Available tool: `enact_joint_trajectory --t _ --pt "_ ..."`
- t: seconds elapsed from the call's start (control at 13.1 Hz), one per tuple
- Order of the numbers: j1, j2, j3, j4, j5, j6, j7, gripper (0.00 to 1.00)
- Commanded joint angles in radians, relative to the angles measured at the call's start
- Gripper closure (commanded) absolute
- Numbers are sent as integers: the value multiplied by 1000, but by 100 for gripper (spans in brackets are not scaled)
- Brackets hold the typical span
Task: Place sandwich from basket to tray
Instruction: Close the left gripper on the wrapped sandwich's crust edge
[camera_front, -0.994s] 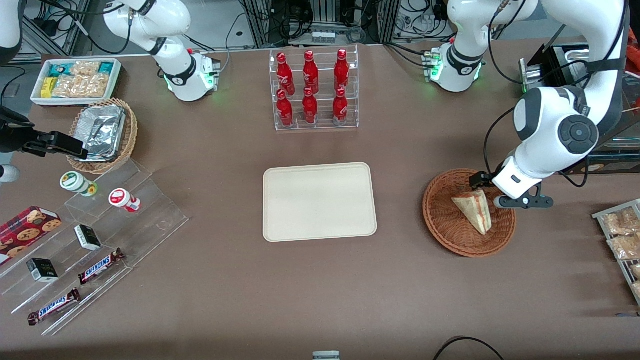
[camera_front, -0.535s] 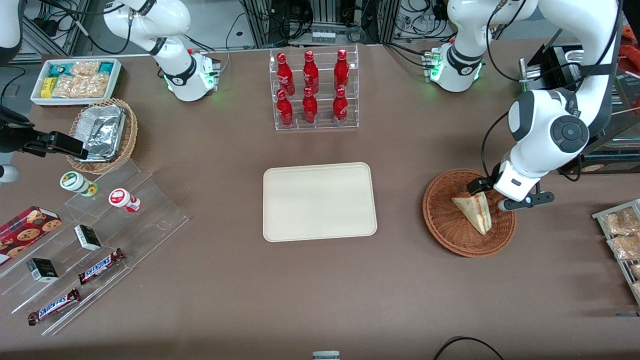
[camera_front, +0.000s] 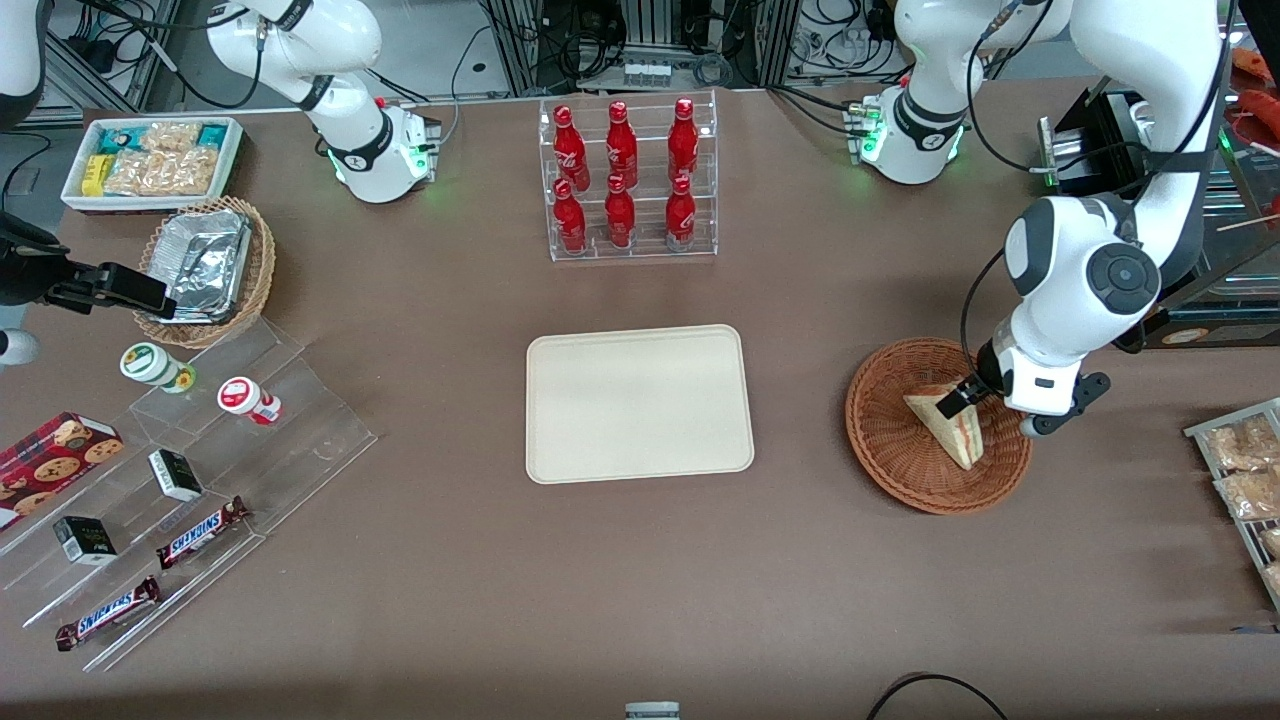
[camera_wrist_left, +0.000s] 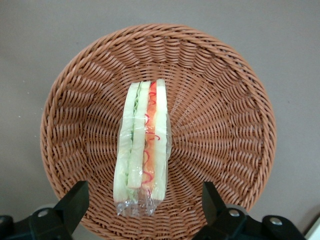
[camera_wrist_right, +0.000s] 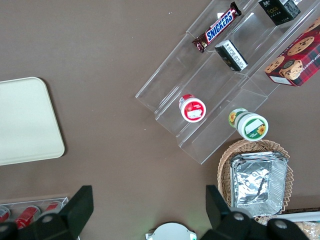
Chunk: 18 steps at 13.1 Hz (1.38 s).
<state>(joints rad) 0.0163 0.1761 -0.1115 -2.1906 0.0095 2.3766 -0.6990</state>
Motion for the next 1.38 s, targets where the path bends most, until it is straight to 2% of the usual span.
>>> enact_joint_trajectory --t 0.0,1.07,1.22,1.3 --pt "8 16 -7 -6 -5 23 -28 0" --pt "37 112 -7 -8 -6 78 -34 1" --pt "37 121 -7 -8 -6 78 -51 4" --pt "36 122 -7 -8 -6 76 -53 21"
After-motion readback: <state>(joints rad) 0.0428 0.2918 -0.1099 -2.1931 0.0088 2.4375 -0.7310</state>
